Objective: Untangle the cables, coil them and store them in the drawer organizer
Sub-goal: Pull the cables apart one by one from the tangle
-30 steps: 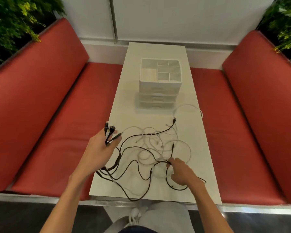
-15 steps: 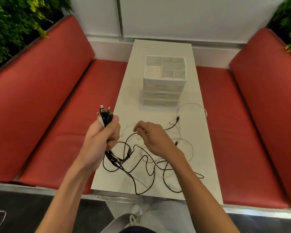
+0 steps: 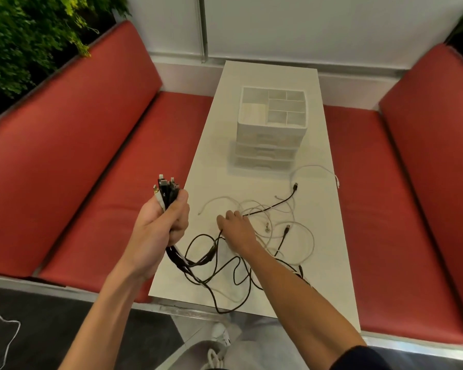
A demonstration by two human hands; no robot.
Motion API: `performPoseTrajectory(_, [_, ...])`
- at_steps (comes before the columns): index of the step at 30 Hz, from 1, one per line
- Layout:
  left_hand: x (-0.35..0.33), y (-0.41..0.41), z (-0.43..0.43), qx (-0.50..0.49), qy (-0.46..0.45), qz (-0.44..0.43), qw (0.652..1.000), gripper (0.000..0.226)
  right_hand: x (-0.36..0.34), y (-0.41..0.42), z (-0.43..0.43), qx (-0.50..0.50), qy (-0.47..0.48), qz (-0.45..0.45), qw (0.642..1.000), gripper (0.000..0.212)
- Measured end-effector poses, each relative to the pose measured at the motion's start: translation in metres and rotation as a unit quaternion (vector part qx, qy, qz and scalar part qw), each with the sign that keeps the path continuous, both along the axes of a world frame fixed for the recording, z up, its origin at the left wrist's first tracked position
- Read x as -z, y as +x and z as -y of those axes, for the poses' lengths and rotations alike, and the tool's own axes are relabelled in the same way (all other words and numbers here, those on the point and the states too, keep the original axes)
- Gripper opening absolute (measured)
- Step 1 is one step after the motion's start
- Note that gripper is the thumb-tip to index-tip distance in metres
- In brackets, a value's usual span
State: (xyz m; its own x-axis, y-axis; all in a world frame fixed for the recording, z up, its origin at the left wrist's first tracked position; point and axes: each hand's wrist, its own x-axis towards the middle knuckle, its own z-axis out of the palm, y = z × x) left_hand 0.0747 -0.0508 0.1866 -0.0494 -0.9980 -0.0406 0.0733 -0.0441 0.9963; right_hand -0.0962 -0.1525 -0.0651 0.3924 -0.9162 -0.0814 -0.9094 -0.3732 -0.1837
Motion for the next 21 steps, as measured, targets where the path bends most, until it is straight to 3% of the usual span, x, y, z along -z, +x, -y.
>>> performPoseTrajectory(4, [0.018, 0.0, 0.01, -0.051, 0.023, 0.011, 0.998, 0.041, -0.047, -0.004, 0.011, 0.045, -0.02, 0.178, 0.983, 0.014])
performPoseTrajectory(8, [0.037, -0.007, 0.024, -0.084, 0.018, 0.076, 0.993, 0.037, -0.128, -0.016, 0.015, 0.032, -0.077, 0.303, 0.949, 0.016])
performPoseTrajectory(11, [0.045, -0.016, 0.036, -0.099, 0.009, 0.114, 0.989, 0.007, -0.185, -0.026, 0.011, 0.03, -0.027, 0.418, 0.908, 0.024])
performPoseTrajectory(12, [0.046, -0.019, 0.039, -0.096, 0.002, 0.124, 0.988, 0.01, -0.2, -0.028, 0.009, 0.028, -0.015, 0.441, 0.897, 0.026])
performPoseTrajectory(17, [0.036, -0.032, 0.043, -0.054, -0.025, 0.178, 0.982, 0.026, -0.24, -0.038, 0.0, 0.003, -0.054, 0.504, 0.862, 0.018])
performPoseTrajectory(21, [0.033, -0.025, 0.038, -0.087, -0.05, 0.128, 0.987, 0.027, -0.237, -0.06, 0.004, -0.005, -0.145, 0.419, 0.897, 0.01])
